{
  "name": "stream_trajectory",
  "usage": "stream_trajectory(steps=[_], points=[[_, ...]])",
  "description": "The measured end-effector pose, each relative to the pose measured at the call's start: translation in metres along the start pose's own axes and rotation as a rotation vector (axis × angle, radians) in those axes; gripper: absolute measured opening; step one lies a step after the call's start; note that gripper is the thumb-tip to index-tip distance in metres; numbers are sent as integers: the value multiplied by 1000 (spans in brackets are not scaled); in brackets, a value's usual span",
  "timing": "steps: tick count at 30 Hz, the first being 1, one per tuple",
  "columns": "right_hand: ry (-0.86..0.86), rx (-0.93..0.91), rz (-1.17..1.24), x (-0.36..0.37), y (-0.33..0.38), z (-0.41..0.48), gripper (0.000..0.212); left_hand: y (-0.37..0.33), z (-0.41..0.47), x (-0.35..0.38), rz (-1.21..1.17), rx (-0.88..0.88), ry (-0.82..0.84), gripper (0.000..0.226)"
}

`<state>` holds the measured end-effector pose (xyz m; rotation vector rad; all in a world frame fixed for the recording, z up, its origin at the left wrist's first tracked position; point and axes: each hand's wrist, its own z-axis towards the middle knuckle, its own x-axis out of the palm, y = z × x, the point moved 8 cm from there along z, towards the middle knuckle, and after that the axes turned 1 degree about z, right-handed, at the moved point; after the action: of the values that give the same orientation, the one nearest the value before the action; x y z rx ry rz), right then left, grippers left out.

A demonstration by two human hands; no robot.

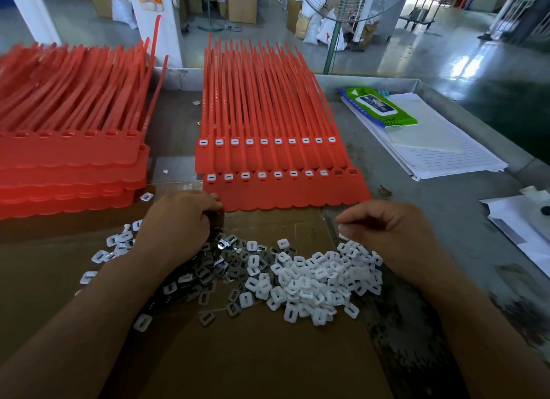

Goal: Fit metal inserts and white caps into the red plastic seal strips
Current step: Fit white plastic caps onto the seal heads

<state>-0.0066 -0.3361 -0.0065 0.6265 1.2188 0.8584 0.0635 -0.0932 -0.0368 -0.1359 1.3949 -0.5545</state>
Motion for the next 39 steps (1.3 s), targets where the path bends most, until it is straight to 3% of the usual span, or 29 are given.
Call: stream_trajectory(steps=[13,18,39], points=[[-75,82,-147,-31,-10,36,28,-1,0,0,24,-6,10,40],[-138,122,-216,-42,-29,63,11,-1,0,-1,21,-5,-10,40],[-171,194,-205,-19,-65,101,12,1,0,-1,-4,-4,-24,41]])
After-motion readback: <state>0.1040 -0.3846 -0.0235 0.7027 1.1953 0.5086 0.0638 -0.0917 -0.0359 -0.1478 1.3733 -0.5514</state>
